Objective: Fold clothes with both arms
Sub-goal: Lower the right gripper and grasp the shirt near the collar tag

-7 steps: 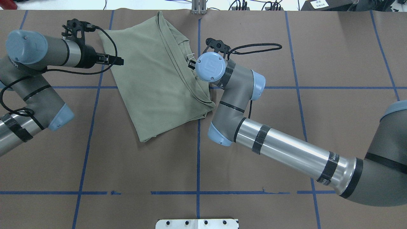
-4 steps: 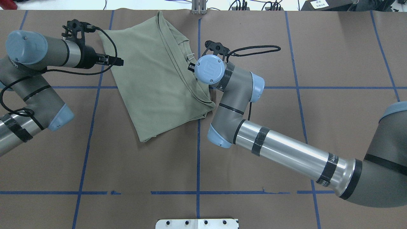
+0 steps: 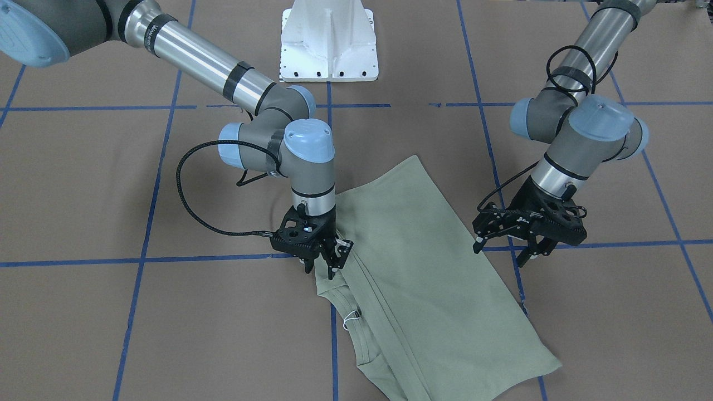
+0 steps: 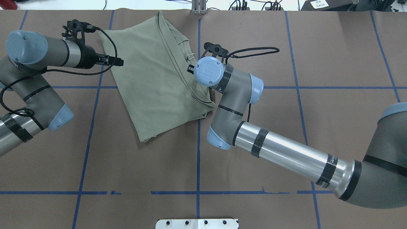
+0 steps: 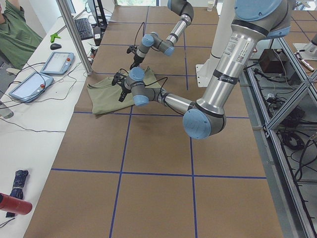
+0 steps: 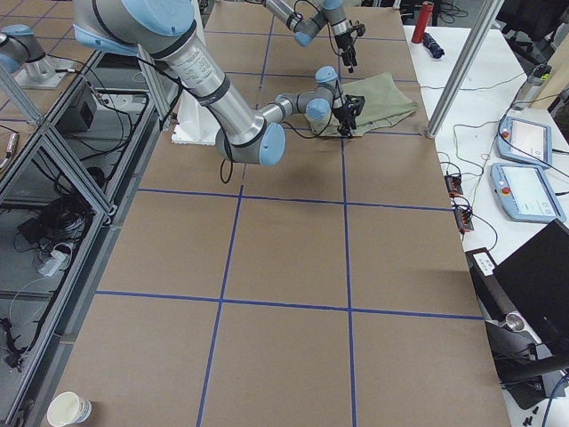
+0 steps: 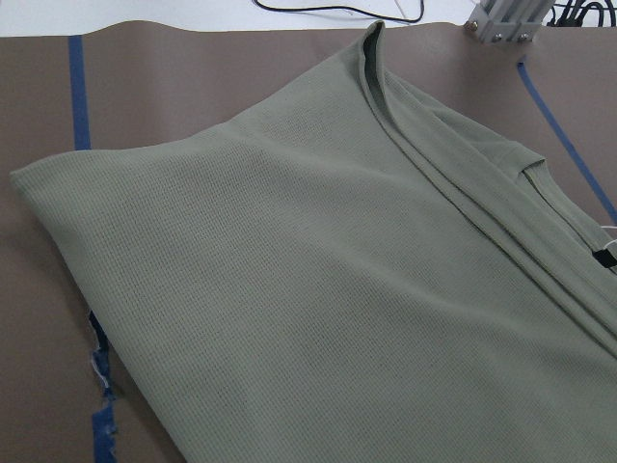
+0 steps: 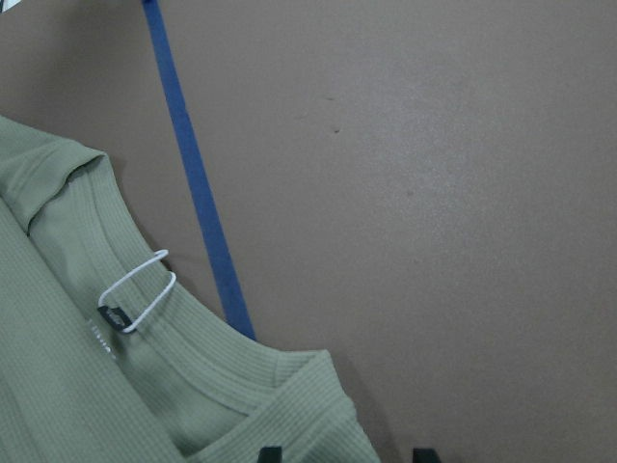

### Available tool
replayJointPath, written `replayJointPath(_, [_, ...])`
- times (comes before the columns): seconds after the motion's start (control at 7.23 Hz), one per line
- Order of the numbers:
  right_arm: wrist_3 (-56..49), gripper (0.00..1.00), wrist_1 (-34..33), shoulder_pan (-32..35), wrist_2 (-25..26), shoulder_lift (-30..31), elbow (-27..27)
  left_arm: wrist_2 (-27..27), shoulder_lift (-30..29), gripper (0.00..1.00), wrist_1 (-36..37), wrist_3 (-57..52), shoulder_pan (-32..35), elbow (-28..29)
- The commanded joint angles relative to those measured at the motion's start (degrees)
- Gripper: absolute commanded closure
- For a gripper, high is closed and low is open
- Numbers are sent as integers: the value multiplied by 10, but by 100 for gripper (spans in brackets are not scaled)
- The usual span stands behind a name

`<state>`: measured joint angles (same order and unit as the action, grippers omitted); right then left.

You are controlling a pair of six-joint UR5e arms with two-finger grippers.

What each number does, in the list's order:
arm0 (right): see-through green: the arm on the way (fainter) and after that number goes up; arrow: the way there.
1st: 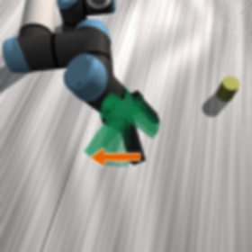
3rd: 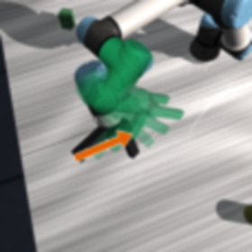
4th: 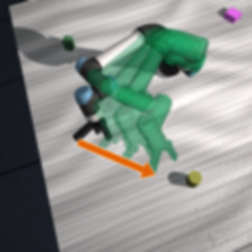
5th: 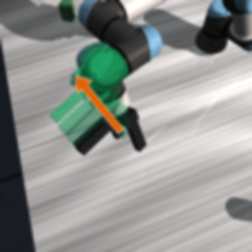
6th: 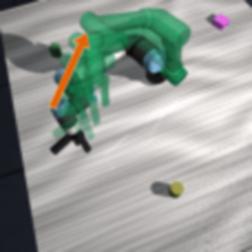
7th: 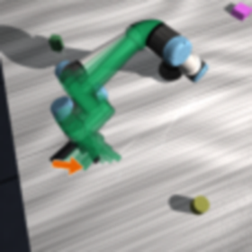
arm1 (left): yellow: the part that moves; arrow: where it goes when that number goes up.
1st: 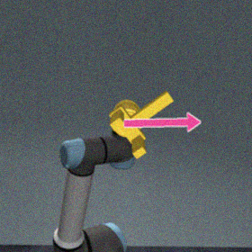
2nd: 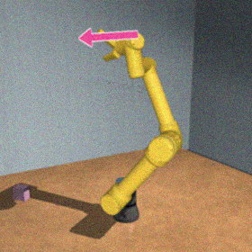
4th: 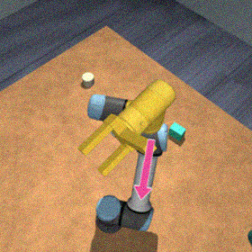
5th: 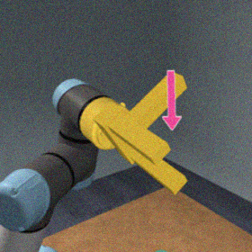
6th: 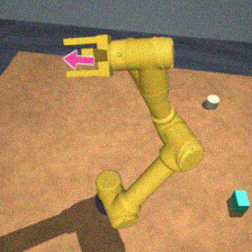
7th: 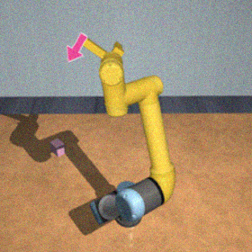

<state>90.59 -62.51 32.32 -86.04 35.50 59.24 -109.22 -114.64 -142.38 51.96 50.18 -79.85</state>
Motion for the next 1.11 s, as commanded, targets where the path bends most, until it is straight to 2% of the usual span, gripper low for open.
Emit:
replayJointPath(0.0, [-4, 50, -1, -1, 0, -1, 0, 0, 0, 0, 0, 0, 0, 0])
replayJointPath(0.41, [-11, 50, -1, -2, 0, -1, 0, 1, -1, 0, 0, 0, -1, 0])
replayJointPath(0.69, [-13, 61, -2, -2, 0, -1, 0, 1, -1, 0, 0, 0, -1, 0])
replayJointPath(0.97, [-22, 100, -4, -2, -1, 0, 0, 1, -1, 0, 0, 0, -1, 1])
